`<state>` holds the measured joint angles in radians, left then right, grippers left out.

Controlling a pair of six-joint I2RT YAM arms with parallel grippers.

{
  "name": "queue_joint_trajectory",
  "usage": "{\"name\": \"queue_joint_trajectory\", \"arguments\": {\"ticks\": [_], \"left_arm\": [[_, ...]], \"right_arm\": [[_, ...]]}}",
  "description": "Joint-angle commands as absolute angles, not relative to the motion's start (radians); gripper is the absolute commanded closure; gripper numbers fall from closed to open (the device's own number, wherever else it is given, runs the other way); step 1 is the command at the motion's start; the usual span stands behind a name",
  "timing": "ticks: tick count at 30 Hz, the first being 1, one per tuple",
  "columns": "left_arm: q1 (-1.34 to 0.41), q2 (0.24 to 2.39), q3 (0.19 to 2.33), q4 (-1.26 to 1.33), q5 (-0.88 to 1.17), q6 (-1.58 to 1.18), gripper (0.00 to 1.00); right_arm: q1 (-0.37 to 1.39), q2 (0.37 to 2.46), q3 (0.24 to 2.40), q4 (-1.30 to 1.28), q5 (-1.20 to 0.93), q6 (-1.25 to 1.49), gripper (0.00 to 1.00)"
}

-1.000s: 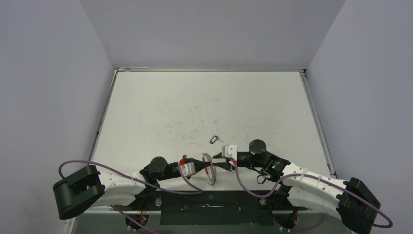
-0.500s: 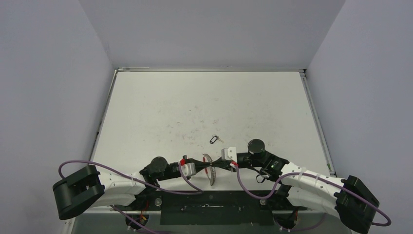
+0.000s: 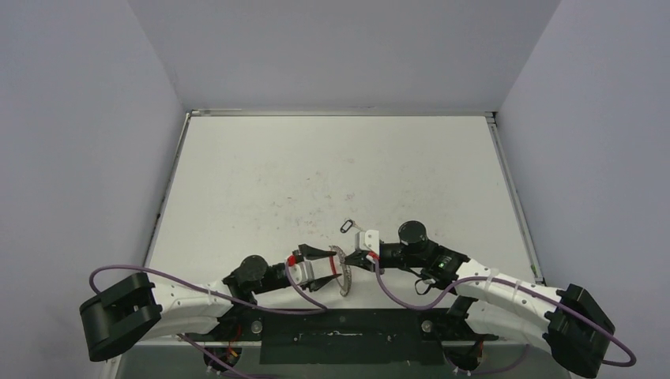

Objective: Put the keys on the keyring
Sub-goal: Adjust the keyring at the center of the board, then pick up the key from the center of the board.

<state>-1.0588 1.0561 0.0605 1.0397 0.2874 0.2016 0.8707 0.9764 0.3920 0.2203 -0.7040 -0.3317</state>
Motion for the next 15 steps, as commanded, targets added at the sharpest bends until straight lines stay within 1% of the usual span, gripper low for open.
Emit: {"name": "queue_joint_trajectory", "arguments": {"ticks": [1,6,10,11,15], "left_arm": [[-1.062,0.965,0.051,1.013,0.204,0.159,0.42],[-1.061,0.793,0.051,0.832,0.092,0.117,0.22],[-1.059,0.636,0.06,0.661,-0.084,0.028,0.05],[-1.058,0.602,0.065,0.618,-0.119,0.01,0.03],[-1.057,0.513,0.098,0.464,-0.205,-0.034,0.03]], "right_arm": [[0.861,0.917,0.435,0.204,-0.587,-0.281,1.0],[0.849,0.87,0.449,0.177,-0.493,-0.175,1.0],[0.833,0.821,0.485,0.125,-0.384,-0.088,1.0],[0.827,0.808,0.496,0.108,-0.342,-0.065,1.0],[0.794,0.772,0.551,0.023,-0.136,0.056,1.0]]}}
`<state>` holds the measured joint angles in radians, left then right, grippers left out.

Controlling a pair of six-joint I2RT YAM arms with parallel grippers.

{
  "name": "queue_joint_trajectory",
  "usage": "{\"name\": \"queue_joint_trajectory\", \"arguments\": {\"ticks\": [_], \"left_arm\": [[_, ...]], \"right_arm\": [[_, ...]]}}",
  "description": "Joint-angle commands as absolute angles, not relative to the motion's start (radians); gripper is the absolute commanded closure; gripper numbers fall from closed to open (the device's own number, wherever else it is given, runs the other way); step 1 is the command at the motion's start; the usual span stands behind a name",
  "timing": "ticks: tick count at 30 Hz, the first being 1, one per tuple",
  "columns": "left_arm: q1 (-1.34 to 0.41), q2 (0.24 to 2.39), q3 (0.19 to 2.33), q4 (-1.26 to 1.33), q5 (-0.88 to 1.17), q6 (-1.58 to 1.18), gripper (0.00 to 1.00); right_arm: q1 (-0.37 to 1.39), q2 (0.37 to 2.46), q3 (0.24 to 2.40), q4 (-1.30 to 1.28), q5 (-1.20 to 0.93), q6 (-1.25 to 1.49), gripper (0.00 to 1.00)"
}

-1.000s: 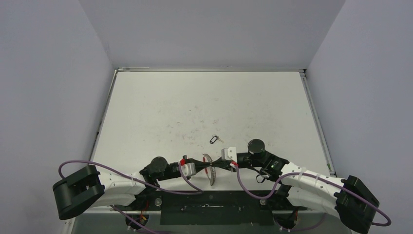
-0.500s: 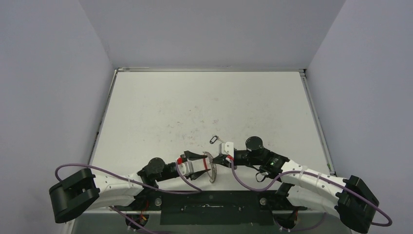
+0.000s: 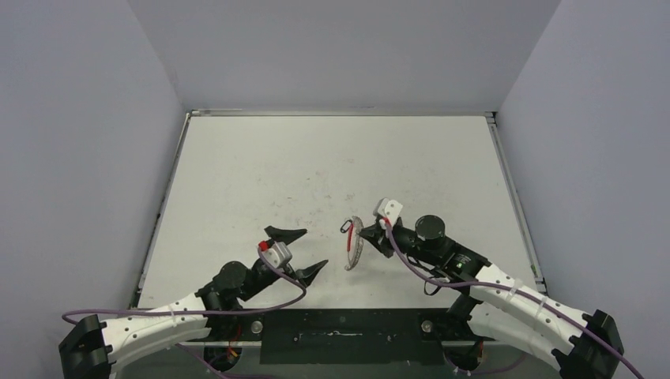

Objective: Put the keys on the keyring
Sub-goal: Pick up the key from the center of the board.

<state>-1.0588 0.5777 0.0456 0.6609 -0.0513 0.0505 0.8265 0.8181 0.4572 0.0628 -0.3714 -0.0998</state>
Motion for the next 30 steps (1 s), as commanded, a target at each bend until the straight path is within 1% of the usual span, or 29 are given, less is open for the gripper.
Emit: {"name": "queue_joint_trajectory", "arguments": {"ticks": [1,5,10,11,14,16,22,24,26,30], "left_arm": [[-1.056,0.51,0.112,0.431,-0.214,-0.036,0.03],[-1.042,0.583,0.169,0.361,-0.227,-0.059,0.03],[-0.981,0.808,0.298,0.321,-0.162,-0.087,0.03],[-0.956,0.859,0.327,0.314,-0.12,-0.089,0.03],[-0.822,1.018,0.41,0.319,0.114,-0.116,0.03],[-0.742,1.127,0.465,0.327,0.25,-0.126,0.05],[-0.615,1.411,0.642,0.326,0.511,-0.058,0.08],[-0.577,1.52,0.708,0.317,0.623,-0.023,0.14],[-0.551,1.607,0.783,0.289,0.721,0.039,0.19],[-0.521,1.734,0.857,0.285,0.79,0.127,0.23]], "right_arm": [[0.78,0.769,0.569,-0.008,-0.108,0.073,1.0],[0.701,0.764,0.612,-0.076,-0.081,0.116,1.0],[0.59,0.778,0.63,-0.116,-0.13,0.163,1.0],[0.567,0.779,0.628,-0.118,-0.15,0.17,1.0],[0.513,0.784,0.62,-0.127,-0.228,0.17,1.0],[0.493,0.788,0.618,-0.141,-0.276,0.16,1.0],[0.471,0.768,0.6,-0.185,-0.309,0.138,1.0],[0.466,0.75,0.591,-0.191,-0.311,0.142,1.0],[0.464,0.734,0.582,-0.198,-0.311,0.149,1.0],[0.462,0.711,0.579,-0.228,-0.329,0.149,1.0]]}}
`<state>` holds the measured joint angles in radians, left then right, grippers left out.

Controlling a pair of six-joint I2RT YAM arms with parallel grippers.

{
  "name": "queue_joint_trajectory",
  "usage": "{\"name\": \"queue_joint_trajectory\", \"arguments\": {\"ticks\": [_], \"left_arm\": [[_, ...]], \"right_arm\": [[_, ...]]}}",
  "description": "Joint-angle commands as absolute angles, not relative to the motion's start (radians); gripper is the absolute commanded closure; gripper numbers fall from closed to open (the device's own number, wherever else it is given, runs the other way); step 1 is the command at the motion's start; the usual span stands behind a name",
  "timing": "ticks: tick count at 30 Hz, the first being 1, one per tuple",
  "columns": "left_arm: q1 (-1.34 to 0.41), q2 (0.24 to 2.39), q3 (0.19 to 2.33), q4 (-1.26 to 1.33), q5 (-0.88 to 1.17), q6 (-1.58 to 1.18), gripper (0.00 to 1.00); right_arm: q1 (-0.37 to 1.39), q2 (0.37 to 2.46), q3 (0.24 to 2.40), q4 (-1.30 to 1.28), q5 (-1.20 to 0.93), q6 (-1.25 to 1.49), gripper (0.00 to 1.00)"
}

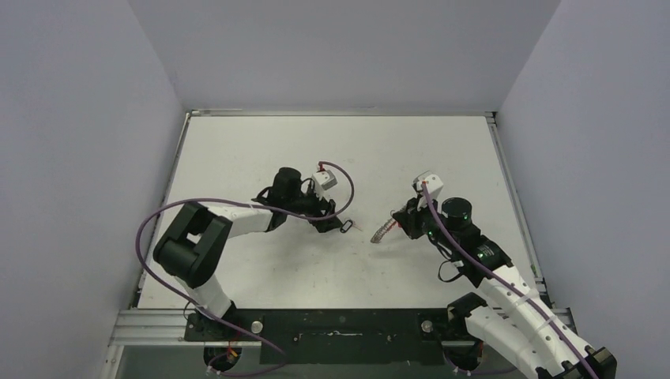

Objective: Put the keys on the keyring
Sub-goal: Pick up the key from the center of the board.

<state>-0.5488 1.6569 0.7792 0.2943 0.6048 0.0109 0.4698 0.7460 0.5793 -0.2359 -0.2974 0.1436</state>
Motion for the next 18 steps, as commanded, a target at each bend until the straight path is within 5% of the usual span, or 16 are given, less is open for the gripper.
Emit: {"name": "queue_joint_trajectory", "arguments": {"ticks": [1,7,18], "left_arm": [[-0.513,1.757,0.863,0.303,0.811,0.15,0.23],[-0.471,1.885,0.869,0.472,1.061,0.27,0.5],[-0.469,1.998,0.905,0.613,0.964,0.229,0.53]], "right_arm": [[0.462,0.706,0.578,-0.233,-0.335,0.149,1.0],[0.46,0.687,0.558,-0.234,-0.357,0.168,1.0],[0.458,0.695,0.541,-0.213,-0.395,0.178,1.0]]}}
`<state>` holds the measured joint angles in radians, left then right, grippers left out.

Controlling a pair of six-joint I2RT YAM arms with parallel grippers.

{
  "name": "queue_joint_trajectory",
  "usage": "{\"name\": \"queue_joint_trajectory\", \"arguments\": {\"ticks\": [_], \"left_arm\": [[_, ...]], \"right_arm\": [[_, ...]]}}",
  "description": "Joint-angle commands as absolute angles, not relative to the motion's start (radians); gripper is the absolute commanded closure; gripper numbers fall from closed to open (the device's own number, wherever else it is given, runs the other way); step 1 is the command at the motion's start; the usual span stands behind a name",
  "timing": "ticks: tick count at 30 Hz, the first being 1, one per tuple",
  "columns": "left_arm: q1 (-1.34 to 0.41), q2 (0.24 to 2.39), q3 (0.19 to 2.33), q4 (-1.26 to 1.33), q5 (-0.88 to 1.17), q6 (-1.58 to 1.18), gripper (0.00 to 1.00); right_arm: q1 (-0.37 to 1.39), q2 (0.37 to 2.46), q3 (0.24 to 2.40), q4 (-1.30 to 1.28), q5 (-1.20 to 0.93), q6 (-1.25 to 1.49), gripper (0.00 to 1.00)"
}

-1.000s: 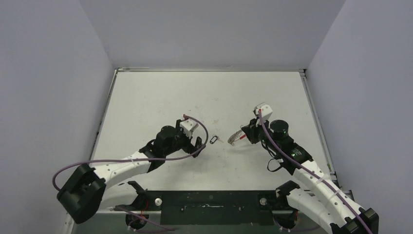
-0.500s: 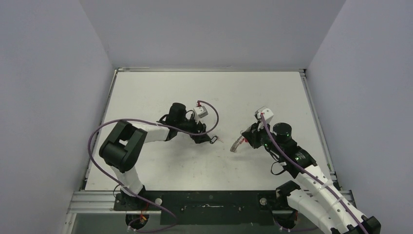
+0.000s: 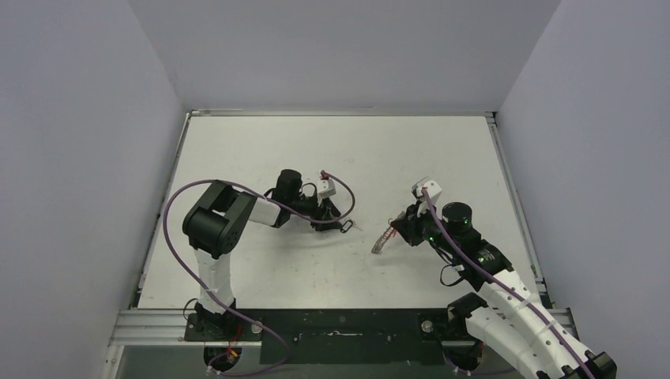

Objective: Put the keys on the keyring
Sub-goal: Pick up the key from the center of the board.

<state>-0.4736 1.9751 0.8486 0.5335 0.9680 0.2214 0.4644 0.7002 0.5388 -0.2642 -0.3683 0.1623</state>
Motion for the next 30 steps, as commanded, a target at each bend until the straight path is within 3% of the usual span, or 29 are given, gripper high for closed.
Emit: {"name": "queue_joint_trajectory", "arguments": {"ticks": [1,16,20,30], "left_arm": [[-0.469,2.006,0.914,0.609,0.958,0.228,0.55],[-0.551,2.076,1.148,0.082,0.877,0.471,0.64],[-0.556,2.075,1.158,0.056,0.869,0.477,0.66],[-0.578,2.092,1.235,-0.147,0.838,0.593,0.99]], "right_arm": [[0.458,0.696,0.54,-0.213,-0.398,0.177,1.0],[0.456,0.703,0.537,-0.232,-0.378,0.171,1.0],[0.454,0.701,0.537,-0.235,-0.376,0.171,1.0],[0.454,0.705,0.536,-0.236,-0.373,0.17,1.0]]}}
